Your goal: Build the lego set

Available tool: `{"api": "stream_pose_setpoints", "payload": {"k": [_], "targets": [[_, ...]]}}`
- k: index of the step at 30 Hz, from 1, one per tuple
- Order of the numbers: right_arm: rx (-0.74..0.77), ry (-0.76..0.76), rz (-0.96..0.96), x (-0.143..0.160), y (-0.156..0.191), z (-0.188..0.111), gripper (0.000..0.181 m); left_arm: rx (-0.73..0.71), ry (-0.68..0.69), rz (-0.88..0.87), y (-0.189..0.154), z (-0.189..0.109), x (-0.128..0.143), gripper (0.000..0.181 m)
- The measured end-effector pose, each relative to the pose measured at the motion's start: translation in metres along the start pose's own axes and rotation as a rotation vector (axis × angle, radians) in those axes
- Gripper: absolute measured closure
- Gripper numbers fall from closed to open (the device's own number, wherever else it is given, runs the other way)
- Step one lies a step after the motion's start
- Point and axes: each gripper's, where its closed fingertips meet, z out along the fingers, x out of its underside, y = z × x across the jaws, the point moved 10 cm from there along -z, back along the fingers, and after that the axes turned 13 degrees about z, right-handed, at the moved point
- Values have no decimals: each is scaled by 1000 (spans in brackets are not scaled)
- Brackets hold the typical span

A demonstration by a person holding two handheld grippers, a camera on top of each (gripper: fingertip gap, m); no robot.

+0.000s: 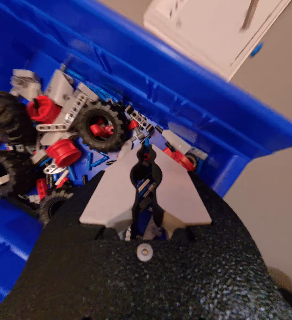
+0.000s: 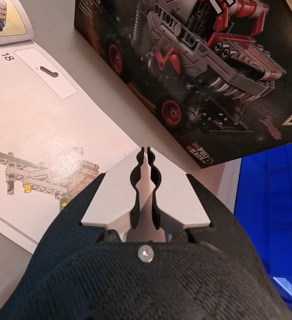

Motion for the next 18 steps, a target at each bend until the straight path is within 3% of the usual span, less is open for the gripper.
{"api": "stream_pose_setpoints", "payload": {"k": [5, 7, 9, 12, 15, 18], "targets": [[-1, -5, -8, 0, 1, 0, 180, -145, -519, 24, -36, -85, -36, 179], [0, -4, -8, 0, 1, 0, 180, -152, -590, 101, -65, -99, -58, 179], [1, -4, -10, 0, 1, 0, 180, -111, -560, 175, -93, -84, -82, 179], [0, -4, -15, 0, 2, 0, 181, -63, -454, 224, -125, -29, -111, 179], [-2, -5, -23, 0, 2, -1, 181, -66, -258, 263, -131, 29, -118, 179], [2, -9, -38, 0, 4, -1, 181, -33, -173, 255, -133, 58, -116, 179]]}}
